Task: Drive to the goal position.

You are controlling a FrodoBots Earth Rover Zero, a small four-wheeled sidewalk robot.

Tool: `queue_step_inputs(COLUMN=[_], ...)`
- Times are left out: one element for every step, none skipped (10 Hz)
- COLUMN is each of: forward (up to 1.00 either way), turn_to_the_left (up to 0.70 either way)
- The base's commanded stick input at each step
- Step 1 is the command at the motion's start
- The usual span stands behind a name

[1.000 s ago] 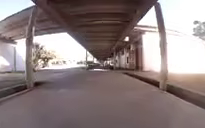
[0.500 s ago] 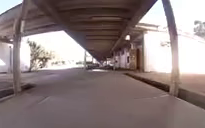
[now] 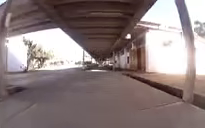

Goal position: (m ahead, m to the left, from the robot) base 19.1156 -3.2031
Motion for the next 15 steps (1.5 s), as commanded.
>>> queue_step_inputs(forward=[0.93,0.93,0.93,0.93,0.93,0.93,0.93,0.93,0.93,0.93,0.93,0.93,0.93,0.93,0.93], turn_to_the_left=[0.01,0.01,0.01,0.01,0.02,0.21,0.37,0.19,0.01,0.01,0.01,0.01,0.01,0.01,0.01])
